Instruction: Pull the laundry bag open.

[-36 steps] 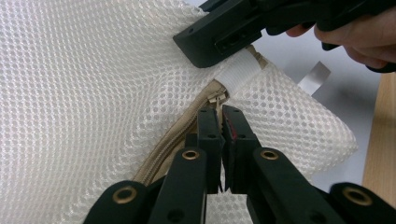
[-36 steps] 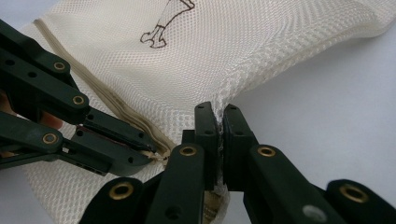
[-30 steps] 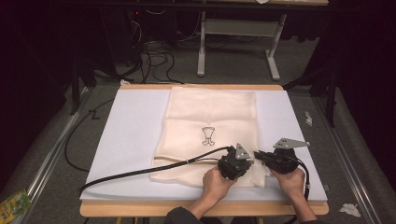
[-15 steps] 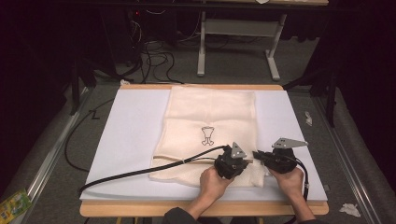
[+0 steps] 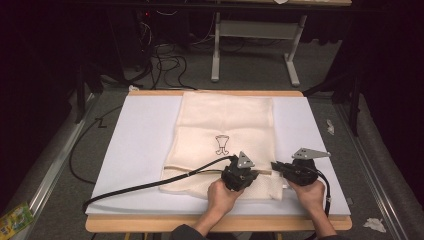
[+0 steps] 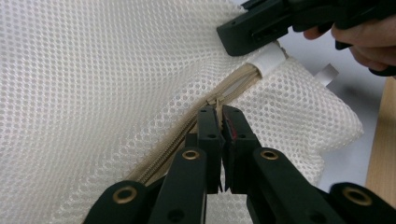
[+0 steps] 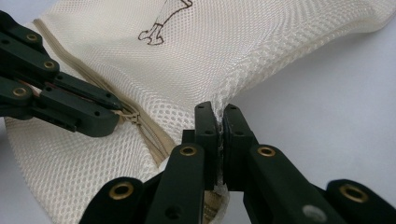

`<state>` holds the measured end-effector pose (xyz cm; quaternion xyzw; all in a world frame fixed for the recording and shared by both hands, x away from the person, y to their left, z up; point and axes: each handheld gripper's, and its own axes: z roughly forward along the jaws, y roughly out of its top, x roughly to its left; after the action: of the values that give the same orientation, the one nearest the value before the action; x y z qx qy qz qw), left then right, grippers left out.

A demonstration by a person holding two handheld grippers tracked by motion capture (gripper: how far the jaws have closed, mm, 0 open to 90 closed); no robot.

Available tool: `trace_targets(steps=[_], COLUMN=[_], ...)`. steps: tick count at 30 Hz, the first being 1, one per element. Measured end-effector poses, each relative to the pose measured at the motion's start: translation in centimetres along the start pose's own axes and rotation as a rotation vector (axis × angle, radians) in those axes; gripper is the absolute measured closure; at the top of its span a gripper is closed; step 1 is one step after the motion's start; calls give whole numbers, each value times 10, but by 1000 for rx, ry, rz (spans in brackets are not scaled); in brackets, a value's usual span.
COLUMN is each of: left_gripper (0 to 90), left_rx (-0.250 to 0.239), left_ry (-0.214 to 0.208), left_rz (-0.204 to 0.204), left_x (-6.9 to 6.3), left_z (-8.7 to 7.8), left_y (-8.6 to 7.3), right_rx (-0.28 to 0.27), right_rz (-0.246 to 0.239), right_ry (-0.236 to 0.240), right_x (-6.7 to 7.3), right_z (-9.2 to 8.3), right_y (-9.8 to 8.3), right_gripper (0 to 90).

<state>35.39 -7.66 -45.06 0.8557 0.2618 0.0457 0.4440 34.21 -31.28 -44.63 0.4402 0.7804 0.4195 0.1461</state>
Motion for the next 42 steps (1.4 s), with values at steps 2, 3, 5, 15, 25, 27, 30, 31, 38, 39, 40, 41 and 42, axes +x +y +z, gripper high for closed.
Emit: trace_targets(steps=[2,3,5,15,25,27,30,31,38,39,40,41,42], left_gripper=[870,870,870,870,869,869,870,870,870,870,870,870,870], left_rx=[-3,-3,-8,1,12,10,11,11,21,23,25,26,25], left_ry=[3,2,-2,-15,2,1,-1,2,6,9,10,12,14], left_rz=[4,7,8,-10,4,7,7,9,-3,-6,-12,-14,-18], left_x=[-1,-1,0,3,7,7,7,8,9,10,11,12,12], left_z=[-1,-1,-3,-6,-12,-12,-13,-13,-13,-13,-12,-12,-12], left_y=[0,0,1,0,-2,-3,-3,-3,-3,-3,-4,-4,-4], right_rx=[15,18,15,-16,-8,-5,-2,-3,-13,-9,-10,-11,-5], right_rz=[-7,-5,-13,23,34,26,25,24,25,25,24,19,26], right_ry=[-11,-16,-21,-12,-12,-16,-20,-21,-29,-34,-34,-32,-32], right_x=[2,3,4,5,8,9,8,8,8,8,8,7,7], right_z=[1,1,0,3,6,8,8,8,11,12,14,16,17], right_y=[1,2,4,-2,-6,-6,-5,-5,-3,-3,-3,-3,-2], right_gripper=[878,879,878,879,878,878,878,878,879,879,879,879,879])
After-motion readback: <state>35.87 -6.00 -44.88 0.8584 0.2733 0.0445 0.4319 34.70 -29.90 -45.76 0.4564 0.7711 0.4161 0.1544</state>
